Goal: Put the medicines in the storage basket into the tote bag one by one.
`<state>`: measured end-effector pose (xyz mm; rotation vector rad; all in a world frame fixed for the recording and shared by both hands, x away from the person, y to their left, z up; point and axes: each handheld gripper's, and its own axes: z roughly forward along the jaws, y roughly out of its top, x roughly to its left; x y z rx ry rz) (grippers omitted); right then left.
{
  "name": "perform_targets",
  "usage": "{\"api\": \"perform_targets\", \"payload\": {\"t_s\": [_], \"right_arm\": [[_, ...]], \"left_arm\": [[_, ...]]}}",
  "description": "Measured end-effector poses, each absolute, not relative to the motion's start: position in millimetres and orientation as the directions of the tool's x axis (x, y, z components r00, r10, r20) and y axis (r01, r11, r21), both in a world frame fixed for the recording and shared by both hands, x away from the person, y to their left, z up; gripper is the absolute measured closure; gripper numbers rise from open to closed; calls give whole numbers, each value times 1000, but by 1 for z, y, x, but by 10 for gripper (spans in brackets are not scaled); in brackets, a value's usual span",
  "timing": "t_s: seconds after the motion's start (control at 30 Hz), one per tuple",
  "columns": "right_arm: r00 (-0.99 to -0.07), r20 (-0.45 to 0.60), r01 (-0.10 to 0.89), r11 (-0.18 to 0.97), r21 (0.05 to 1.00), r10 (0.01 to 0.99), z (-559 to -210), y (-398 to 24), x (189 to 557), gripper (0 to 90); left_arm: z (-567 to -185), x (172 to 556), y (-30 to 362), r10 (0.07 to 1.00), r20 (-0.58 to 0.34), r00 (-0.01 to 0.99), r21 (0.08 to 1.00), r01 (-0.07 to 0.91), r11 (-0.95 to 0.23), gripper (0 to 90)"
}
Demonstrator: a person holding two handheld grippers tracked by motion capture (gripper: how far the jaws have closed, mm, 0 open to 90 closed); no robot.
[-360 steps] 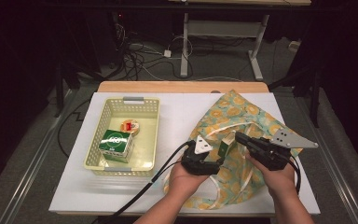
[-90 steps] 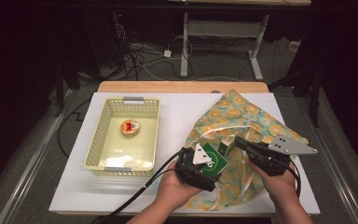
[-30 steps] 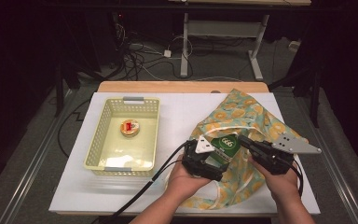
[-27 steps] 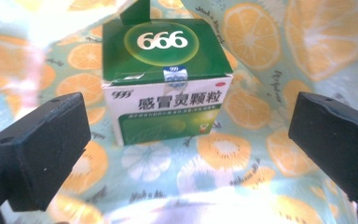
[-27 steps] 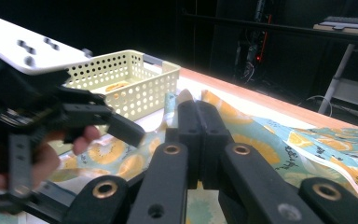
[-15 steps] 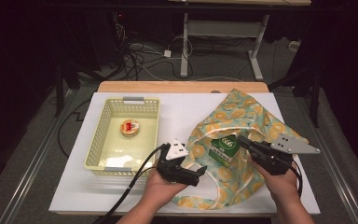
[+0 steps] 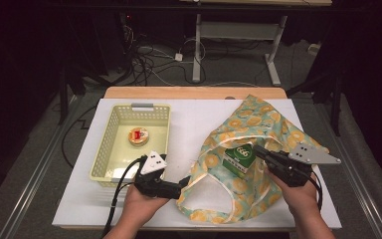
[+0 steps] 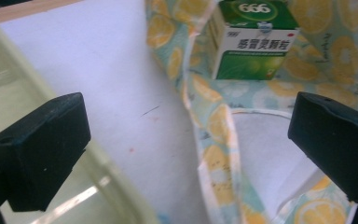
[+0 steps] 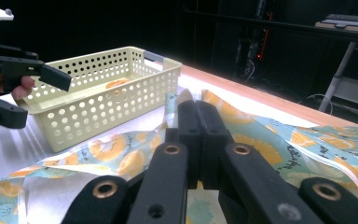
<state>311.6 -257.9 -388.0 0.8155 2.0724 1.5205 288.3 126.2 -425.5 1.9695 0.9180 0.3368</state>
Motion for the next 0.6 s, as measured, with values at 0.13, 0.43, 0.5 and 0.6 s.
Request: {"api": "perform_targets", "payload": {"t_s": [0.13,0.43,0.5,0.6], "right_arm": [[-730,-3,202,219,955,684,-388,-258,311,900],[-727,1,199,210,957,686,-388,-262,312,900],[-729,0,199,212,957,685,-387,-262,312,900],[-731,4,202,211,956,682,-388,-260,311,900]], "left_arm": [[-428,290,140,745,-135,654,821,494,-286,0],[-430,295,164,794,-117,597,806,524,-275,0],[-430,296,169,800,-116,589,802,530,-274,0],[-430,298,178,813,-117,570,801,538,-263,0]]}}
